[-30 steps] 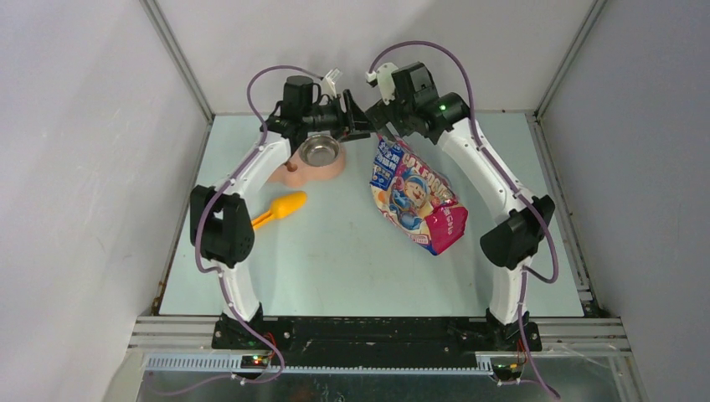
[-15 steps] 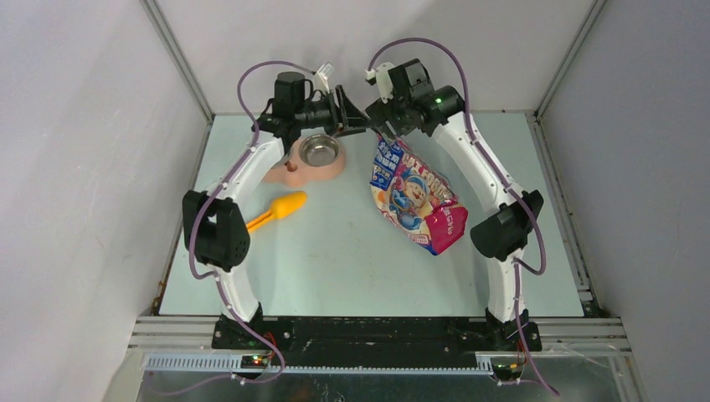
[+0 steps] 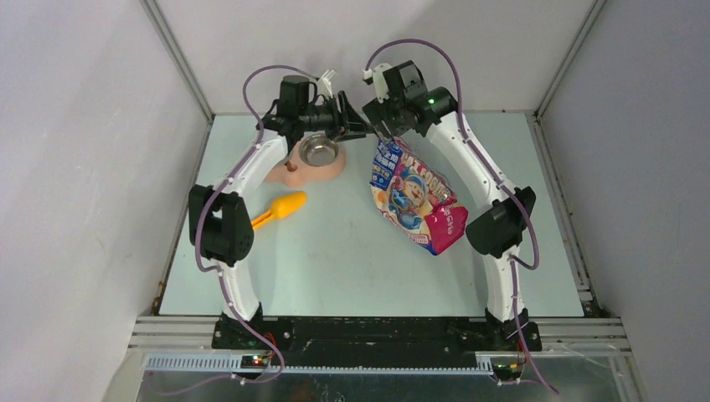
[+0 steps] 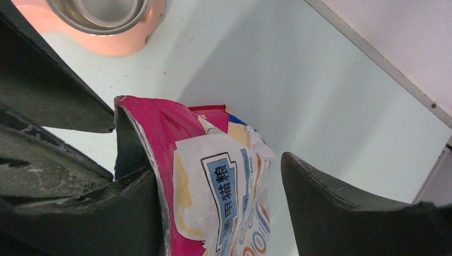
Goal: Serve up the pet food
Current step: Open the pet food bag at the center of the board.
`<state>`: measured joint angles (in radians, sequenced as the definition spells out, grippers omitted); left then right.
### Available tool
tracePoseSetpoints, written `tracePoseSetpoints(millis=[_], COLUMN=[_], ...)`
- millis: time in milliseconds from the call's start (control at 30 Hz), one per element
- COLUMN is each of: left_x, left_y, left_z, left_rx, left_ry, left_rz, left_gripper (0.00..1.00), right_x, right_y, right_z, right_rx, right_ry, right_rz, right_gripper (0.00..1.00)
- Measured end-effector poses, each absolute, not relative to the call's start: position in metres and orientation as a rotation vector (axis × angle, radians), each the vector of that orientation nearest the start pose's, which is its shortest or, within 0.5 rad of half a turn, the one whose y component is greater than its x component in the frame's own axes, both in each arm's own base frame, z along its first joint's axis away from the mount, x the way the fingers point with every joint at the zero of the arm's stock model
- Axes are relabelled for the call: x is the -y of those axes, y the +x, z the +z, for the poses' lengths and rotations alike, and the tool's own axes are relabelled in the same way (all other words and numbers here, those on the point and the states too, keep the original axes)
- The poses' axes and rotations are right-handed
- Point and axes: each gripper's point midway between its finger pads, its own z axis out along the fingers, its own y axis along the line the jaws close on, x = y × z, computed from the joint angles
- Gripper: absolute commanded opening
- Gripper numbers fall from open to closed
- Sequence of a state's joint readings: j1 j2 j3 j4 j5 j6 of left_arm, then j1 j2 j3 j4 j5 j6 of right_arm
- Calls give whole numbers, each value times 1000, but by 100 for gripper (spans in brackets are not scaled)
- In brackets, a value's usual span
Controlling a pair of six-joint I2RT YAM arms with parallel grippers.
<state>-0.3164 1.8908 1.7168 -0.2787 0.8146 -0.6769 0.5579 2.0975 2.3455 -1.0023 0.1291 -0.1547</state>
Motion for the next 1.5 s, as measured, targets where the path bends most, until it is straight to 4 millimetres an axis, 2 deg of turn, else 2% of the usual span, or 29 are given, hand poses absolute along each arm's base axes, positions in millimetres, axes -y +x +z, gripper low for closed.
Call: tracePoseSetpoints(millis=[67,133,200,267,433,567,600,733,967,1067,1200,1367,1433,1467,1500], left_x=[292,289,284,276,253,248,249,250,251,252,254,260,264,266,269], left_y=[430,433,435,438,441,440,441,439,439,438,437,433,433,435,438], left_z=[279,284,288,294,313,320,320,316,312,313,315,314,317,320,325], left_rx=[-2157,-2142,-2130,-2114,-2058,-2030,-2027,-2037,-2042,-2041,-2034,-2041,-2044,-2042,-2033], left_ry=[185,185,180,168,141,142,142,131,113,111,122,142,169,184,205], left_rz=[-1418,-1414,-1409,-1399,-1370,-1366,-1367,-1379,-1398,-1412,-1420,-1425,-1421,-1419,-1411], left_gripper=[51,51,51,51,51,51,51,51,51,51,51,64,67,69,69], right_x=[-255,-257,-259,-263,-273,-277,-278,-273,-248,-234,-227,-230,-232,-234,-235], right_y=[465,467,468,469,464,461,460,453,448,452,456,454,453,452,451], right_z=[259,258,256,253,251,252,253,264,287,290,291,291,289,289,289], right_rx=[-2195,-2195,-2197,-2199,-2201,-2196,-2195,-2191,-2224,-2239,-2246,-2250,-2249,-2248,-2246], right_ry=[-738,-737,-738,-748,-770,-779,-776,-745,-556,-456,-387,-390,-409,-420,-432], right_rz=[49,50,54,64,118,150,161,224,471,576,668,685,669,659,652], right_gripper=[72,63,45,34,20,2,0,0,0,0,0,0,12,23,29])
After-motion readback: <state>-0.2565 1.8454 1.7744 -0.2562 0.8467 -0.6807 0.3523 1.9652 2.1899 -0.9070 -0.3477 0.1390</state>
